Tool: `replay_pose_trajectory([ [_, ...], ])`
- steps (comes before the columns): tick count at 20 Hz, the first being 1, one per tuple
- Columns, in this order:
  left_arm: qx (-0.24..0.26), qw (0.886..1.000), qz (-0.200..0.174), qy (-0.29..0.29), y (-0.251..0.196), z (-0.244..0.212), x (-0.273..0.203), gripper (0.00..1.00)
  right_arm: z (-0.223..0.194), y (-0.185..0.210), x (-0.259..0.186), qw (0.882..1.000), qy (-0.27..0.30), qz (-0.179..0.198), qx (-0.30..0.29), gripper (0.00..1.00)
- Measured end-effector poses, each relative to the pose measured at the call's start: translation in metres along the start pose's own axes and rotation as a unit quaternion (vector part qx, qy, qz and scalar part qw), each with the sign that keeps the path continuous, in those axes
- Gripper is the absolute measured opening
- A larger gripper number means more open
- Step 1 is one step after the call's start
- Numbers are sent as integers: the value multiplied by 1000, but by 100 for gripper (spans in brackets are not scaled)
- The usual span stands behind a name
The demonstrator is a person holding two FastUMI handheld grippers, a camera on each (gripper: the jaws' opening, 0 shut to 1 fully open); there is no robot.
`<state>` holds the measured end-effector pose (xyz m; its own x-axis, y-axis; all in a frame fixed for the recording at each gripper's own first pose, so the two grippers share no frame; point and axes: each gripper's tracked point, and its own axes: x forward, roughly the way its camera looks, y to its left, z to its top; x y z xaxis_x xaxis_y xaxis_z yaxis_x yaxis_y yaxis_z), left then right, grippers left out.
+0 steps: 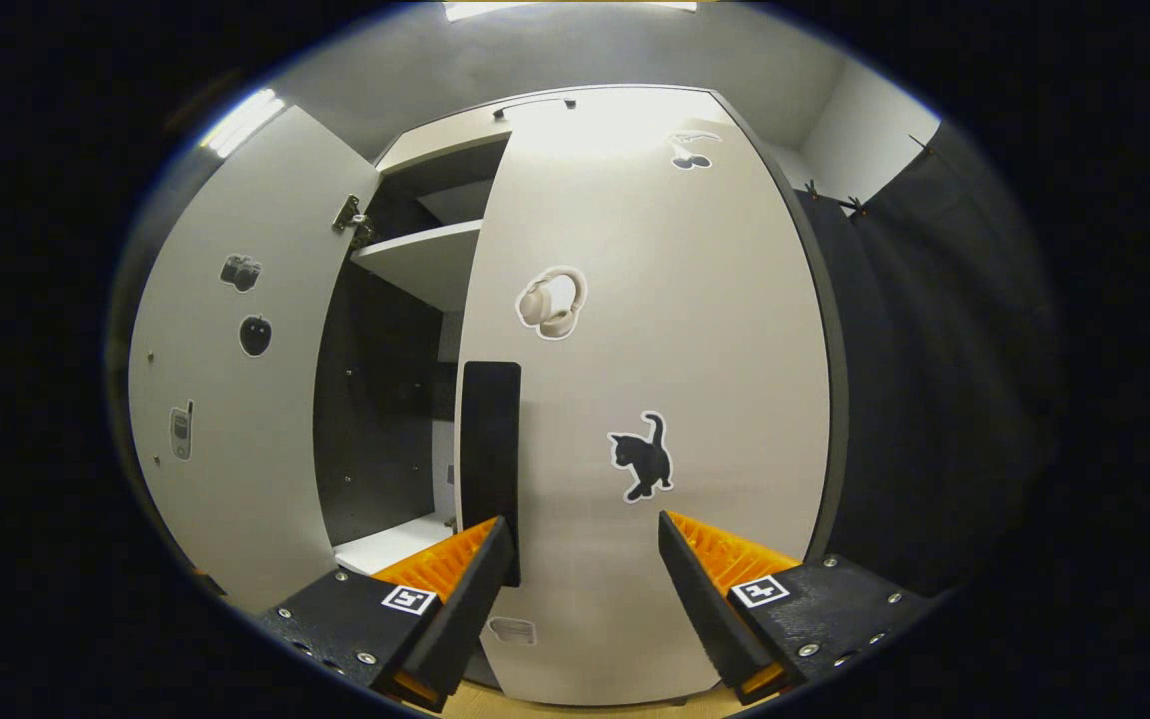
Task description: Grab one shoe with the right hand and put it into the shoe cabinet, grab the other shoe with the left hand and put it into the shoe cabinet; then close the right door with the right hand and the left door with the left hand.
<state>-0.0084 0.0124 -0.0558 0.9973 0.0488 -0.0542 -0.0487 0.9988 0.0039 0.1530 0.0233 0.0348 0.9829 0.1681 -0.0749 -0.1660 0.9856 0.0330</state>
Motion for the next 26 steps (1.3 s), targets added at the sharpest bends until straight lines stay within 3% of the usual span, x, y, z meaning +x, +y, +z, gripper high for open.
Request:
replay_pose_trajectory([
  [9,1,1000,-9,-3,-7,5,-1,94,0,0,-6,1000,5,-4,10,92],
  [17,-5,1000,-20,-17,-23,18,2,94,6,-34,-89,999,-10,-27,16,93],
  [22,-10,999,-28,-25,-37,26,4,97,-33,-52,-140,998,4,-45,39,93],
  [26,-6,999,-29,-24,-43,26,1,94,-72,-66,-175,997,24,-75,24,92],
])
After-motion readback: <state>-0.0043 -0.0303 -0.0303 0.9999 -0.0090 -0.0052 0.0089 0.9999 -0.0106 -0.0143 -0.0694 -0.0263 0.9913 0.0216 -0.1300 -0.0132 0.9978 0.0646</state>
